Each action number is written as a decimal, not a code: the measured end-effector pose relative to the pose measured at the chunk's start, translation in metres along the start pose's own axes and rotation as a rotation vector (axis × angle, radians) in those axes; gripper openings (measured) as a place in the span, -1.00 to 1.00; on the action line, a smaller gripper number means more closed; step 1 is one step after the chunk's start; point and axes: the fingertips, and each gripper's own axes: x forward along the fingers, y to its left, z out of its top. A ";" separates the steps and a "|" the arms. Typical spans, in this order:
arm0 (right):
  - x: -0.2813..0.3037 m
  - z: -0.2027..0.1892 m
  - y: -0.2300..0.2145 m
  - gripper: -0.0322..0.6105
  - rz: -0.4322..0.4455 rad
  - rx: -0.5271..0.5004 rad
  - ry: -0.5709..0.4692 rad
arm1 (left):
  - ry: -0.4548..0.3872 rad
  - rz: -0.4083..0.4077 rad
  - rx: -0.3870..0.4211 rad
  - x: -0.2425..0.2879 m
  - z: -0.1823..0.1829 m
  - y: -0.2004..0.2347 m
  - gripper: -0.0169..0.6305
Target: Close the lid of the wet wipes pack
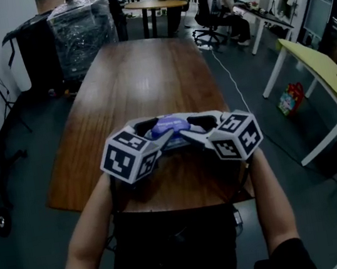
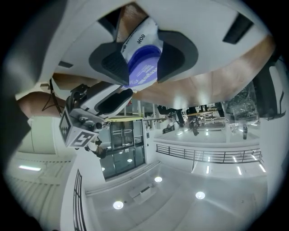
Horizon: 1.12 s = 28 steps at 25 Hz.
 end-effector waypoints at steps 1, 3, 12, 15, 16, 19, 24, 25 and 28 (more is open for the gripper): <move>-0.001 -0.001 0.005 -0.31 0.014 0.003 0.001 | 0.007 -0.005 0.001 -0.001 -0.002 -0.003 -0.33; -0.002 -0.004 0.012 -0.31 0.030 0.003 0.009 | 0.021 -0.011 0.003 0.000 -0.006 -0.007 -0.33; 0.007 -0.013 0.014 -0.76 -0.080 -0.021 0.060 | 0.082 0.013 0.018 0.002 -0.026 -0.009 -0.34; 0.008 -0.014 0.012 -0.80 -0.093 -0.018 0.080 | 0.105 0.032 0.027 0.003 -0.029 -0.008 -0.37; 0.008 -0.015 0.012 -0.82 -0.099 -0.024 0.091 | 0.112 0.041 0.029 0.003 -0.030 -0.007 -0.39; 0.011 -0.018 0.013 -0.82 -0.121 -0.060 0.132 | 0.133 0.071 0.035 0.003 -0.033 -0.001 -0.57; 0.013 -0.020 0.013 -0.86 -0.141 -0.109 0.174 | 0.155 0.075 0.037 0.005 -0.036 -0.001 -0.58; 0.013 -0.020 0.013 -0.87 -0.142 -0.116 0.178 | 0.160 0.080 0.035 0.005 -0.037 -0.001 -0.59; 0.013 -0.021 0.013 -0.87 -0.146 -0.124 0.185 | 0.175 0.095 0.029 0.005 -0.038 0.000 -0.68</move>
